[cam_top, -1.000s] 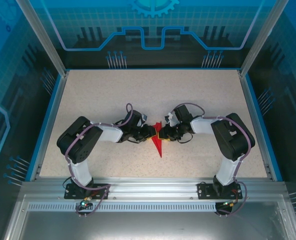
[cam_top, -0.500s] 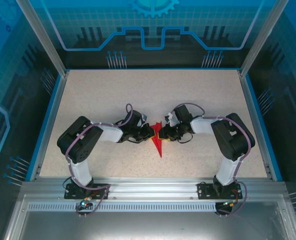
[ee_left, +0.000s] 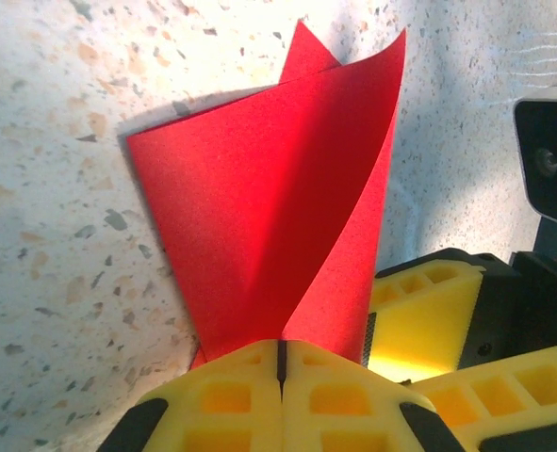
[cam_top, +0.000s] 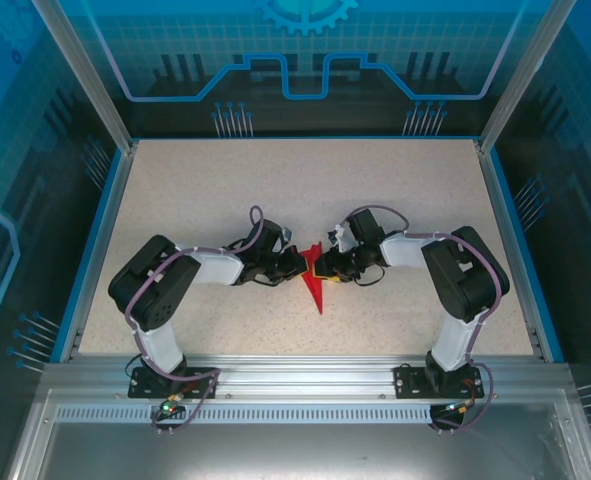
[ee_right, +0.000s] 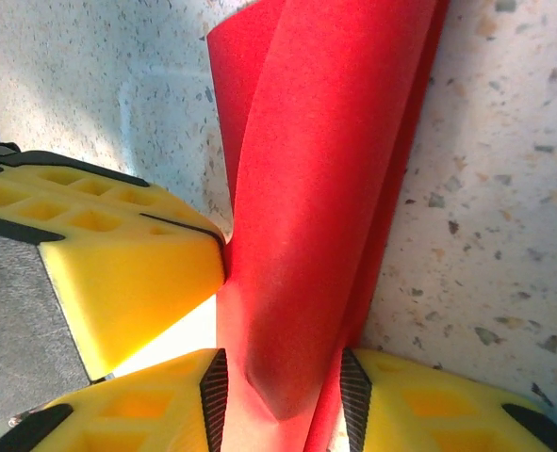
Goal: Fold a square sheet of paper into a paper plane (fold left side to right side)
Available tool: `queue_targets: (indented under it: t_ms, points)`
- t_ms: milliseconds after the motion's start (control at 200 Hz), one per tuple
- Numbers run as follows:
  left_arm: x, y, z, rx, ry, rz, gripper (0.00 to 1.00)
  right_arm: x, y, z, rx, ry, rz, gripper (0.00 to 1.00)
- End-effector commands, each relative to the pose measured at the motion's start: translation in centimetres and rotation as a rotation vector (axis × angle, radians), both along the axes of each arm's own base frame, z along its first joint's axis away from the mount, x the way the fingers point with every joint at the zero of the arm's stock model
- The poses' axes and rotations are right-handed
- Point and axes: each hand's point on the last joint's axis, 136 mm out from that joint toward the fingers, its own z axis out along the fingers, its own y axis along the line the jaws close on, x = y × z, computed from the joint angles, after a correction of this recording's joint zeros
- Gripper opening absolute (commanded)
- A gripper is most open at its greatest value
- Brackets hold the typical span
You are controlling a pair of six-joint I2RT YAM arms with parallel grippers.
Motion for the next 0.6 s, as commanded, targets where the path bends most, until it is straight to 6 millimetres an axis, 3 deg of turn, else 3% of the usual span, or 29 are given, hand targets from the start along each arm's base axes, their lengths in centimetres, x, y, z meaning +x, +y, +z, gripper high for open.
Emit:
queue_targets:
  t_ms: [0,420,595]
  points:
    - [-0.5,1.3,-0.4,0.05,-0.009,0.002,0.0,-0.8,-0.3,-0.8,-0.028,0.015,0.013,0.4]
    - [-0.8,1.5,-1.4,0.063,0.009,0.0,0.0,-0.9,-0.2,-1.1,-0.02,0.028,0.018,0.4]
    - [-0.7,1.4,-2.1,0.069,0.025,0.0,0.0,-0.5,-0.5,-0.1,-0.016,0.001,0.008,0.41]
